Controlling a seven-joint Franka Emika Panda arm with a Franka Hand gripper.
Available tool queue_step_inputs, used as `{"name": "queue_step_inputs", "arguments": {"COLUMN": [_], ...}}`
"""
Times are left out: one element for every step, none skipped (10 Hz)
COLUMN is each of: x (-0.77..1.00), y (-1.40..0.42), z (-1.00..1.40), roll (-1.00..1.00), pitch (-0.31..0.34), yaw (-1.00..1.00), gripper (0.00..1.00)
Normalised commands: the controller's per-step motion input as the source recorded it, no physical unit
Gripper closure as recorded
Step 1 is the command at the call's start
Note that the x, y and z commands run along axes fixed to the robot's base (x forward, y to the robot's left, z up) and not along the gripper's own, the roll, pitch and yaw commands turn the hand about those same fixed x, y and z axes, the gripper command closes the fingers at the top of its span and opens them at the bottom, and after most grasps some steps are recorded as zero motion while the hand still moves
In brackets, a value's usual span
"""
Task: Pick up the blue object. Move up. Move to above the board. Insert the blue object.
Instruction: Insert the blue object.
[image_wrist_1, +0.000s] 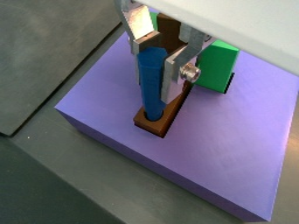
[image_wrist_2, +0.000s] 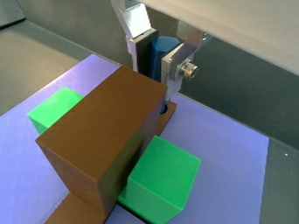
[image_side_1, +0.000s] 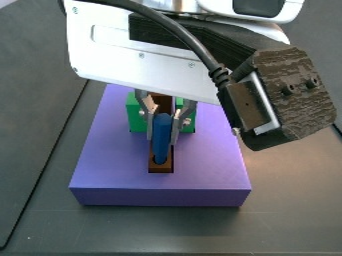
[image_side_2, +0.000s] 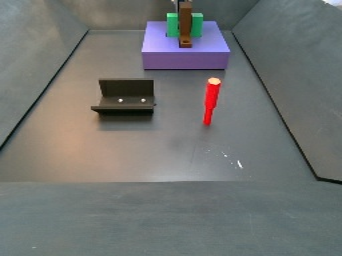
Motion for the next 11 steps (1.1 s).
{"name": "queue_step_inputs", "arguments": {"x": [0.00,0.00,0.00,0.02,0.11,0.18,0.13,0.09,0.03,0.04,0.02], "y": [-0.11,-0.08,0.00,0.00,0.00,0.00,-0.01,-0.06,-0.07,-0.05,0.00], "z": [-0.10,-0.05,0.00,0.00,-0.01,-0.07,-0.30,-0.38,-0.53,-0.61,-0.72], "roll": [0.36,0.41,0.41,0.39,0.33,0.25,0.06,0.00,-0.07,-0.09,-0.10], "pitch": [0.000,0.010,0.027,0.037,0.060,0.090,0.051,0.040,0.000,0.000,0.000], "yaw": [0.00,0.00,-0.07,-0.13,-0.13,-0.11,-0.03,0.00,0.00,0.00,0.00], "gripper": [1.00,1.00,1.00,1.00,1.00,1.00,1.00,1.00,1.00,1.00,1.00]}}
